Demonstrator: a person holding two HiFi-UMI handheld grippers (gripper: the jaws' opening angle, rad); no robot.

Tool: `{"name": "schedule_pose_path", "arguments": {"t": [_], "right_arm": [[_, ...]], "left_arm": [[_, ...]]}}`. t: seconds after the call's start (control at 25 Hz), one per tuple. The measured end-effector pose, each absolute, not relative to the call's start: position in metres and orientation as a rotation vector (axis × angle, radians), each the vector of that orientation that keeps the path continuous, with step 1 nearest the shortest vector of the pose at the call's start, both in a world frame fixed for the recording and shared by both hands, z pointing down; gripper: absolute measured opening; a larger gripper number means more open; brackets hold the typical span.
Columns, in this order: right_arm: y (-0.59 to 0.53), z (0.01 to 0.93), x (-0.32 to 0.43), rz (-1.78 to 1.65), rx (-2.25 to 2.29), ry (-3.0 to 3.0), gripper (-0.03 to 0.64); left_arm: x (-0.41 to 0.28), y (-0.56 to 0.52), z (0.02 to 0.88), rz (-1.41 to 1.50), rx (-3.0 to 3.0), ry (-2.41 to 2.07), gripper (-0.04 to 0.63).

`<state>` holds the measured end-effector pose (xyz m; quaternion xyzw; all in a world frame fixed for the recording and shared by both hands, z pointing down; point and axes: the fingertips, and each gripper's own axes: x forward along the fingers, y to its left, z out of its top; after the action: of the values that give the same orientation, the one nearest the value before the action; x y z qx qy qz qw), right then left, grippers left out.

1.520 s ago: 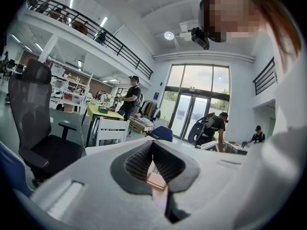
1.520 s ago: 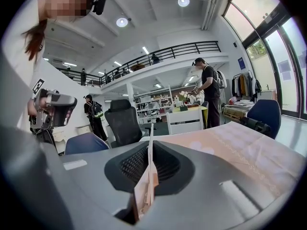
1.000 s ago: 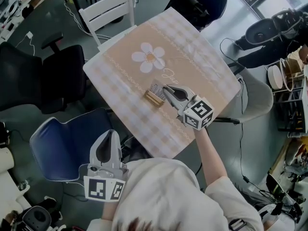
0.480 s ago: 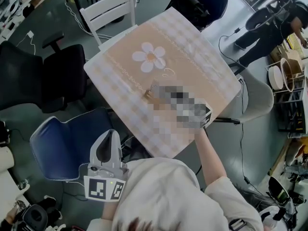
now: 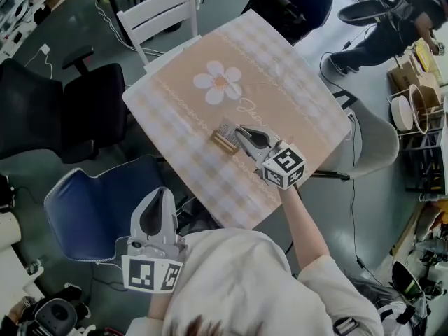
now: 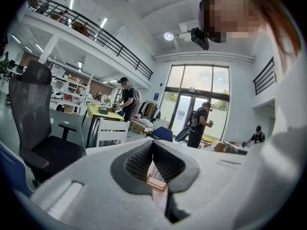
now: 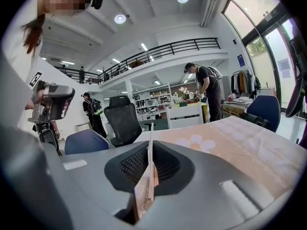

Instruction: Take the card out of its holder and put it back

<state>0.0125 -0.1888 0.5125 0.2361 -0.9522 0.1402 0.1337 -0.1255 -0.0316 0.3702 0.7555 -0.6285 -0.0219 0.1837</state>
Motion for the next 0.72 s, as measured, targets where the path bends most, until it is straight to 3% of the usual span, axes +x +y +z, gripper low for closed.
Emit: {"name": "schedule_pose_path", "arguments": {"t": [0.72], "right_arm": [[-0.185,0.531,0.012,0.425,0.675,-2.756,0.018]], "left_arm": [[-0.128,-0.032,0.370,-0.058,2.127,-1.777,0.000]]}}
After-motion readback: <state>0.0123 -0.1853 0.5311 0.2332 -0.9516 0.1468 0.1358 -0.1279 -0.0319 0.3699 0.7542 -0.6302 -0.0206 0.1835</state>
